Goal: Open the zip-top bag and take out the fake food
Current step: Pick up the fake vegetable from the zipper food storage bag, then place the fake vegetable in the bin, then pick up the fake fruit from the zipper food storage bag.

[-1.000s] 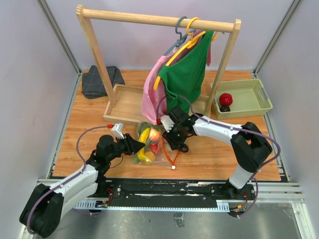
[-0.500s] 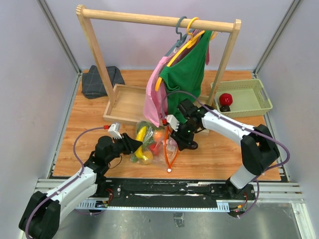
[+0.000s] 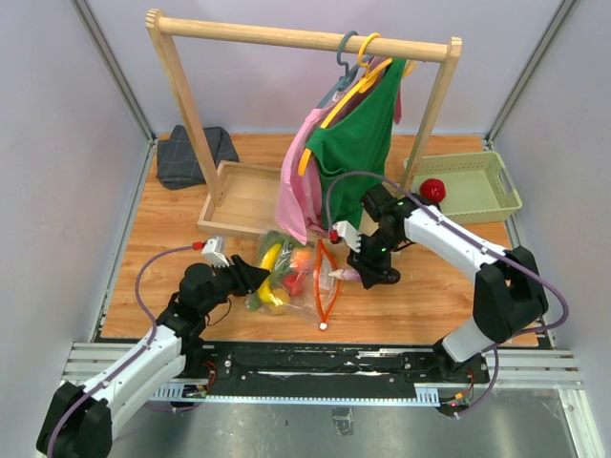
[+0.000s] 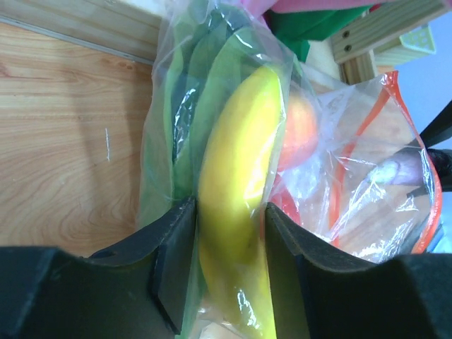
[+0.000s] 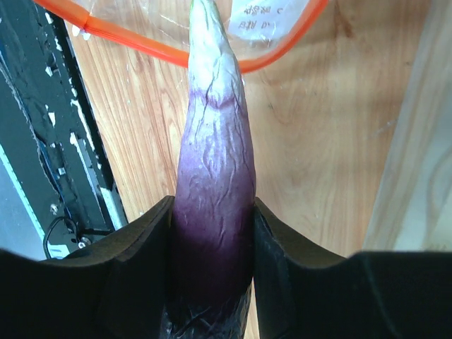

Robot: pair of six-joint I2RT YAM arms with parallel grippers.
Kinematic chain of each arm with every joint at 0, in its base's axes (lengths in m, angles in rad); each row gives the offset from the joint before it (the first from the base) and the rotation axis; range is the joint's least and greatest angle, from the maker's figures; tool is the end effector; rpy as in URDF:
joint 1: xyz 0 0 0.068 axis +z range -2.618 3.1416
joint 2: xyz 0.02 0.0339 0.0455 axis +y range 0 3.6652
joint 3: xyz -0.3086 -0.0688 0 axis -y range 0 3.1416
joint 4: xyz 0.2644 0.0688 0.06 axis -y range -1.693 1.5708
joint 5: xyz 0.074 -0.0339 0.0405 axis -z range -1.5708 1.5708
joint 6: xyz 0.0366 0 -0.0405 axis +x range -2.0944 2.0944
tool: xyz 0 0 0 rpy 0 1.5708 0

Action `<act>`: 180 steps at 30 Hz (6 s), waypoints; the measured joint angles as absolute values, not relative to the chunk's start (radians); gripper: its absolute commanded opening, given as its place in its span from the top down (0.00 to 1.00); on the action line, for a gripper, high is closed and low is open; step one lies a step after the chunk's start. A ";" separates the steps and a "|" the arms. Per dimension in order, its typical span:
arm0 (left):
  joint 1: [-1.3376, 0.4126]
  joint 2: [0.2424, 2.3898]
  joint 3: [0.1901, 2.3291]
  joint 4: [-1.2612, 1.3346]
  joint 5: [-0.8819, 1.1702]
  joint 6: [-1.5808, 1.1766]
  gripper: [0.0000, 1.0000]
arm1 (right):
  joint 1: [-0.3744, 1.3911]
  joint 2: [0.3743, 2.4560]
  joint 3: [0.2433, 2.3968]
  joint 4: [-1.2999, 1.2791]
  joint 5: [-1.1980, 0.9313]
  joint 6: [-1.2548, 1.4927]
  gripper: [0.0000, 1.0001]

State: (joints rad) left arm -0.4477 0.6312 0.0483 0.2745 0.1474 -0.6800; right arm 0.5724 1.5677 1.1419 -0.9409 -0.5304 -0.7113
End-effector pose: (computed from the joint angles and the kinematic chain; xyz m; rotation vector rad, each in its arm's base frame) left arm 0.1145 -0.0610 0.1667 -0.1231 1.9759 -0.8956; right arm 0.2472 0.1813 0.2642 -1.7458 2.2052 0.7418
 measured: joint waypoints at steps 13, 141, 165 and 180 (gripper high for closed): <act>-0.448 0.474 0.097 0.094 0.033 -0.700 0.11 | 0.294 1.428 1.111 -1.033 -0.670 -0.846 0.94; -0.447 0.562 0.270 -0.031 0.117 -0.744 0.24 | 0.373 1.228 0.881 -0.744 -1.111 -1.583 0.32; -0.447 0.609 0.172 0.074 0.214 -0.738 0.24 | 0.771 1.453 0.761 -0.143 -0.798 -1.341 0.61; -0.447 0.712 0.162 0.106 0.201 -0.689 0.52 | 0.812 1.648 0.878 -0.077 -0.777 -1.250 0.52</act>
